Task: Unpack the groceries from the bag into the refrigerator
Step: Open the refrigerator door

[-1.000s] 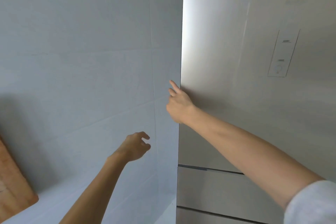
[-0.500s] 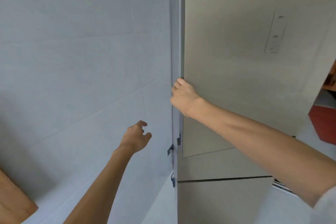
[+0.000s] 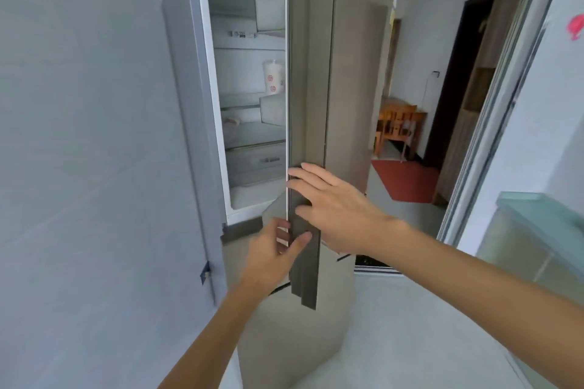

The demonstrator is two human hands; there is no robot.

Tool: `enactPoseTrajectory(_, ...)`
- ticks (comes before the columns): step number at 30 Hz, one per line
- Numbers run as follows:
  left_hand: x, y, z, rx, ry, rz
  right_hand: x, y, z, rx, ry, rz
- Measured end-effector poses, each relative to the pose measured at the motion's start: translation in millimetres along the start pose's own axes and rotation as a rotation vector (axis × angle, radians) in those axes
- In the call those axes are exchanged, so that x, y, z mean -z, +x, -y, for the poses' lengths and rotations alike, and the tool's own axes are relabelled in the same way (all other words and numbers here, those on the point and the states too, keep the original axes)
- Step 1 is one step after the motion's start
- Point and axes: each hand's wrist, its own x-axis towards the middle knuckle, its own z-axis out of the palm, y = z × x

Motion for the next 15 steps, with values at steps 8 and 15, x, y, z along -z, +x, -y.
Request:
enactPoseTrajectory(8, -90.9, -18.1, -38.4, -0.234, -0.082, 0.163, 21.7, -97.5, -21.5, -0.764, 0.347, -0.543)
enactPoseTrajectory(15, -169.2, -37.3, -87.4, -0.364, -0.078, 0.508, 3.4, -177.4, -68.5, -1.011, 0.434, -0.605)
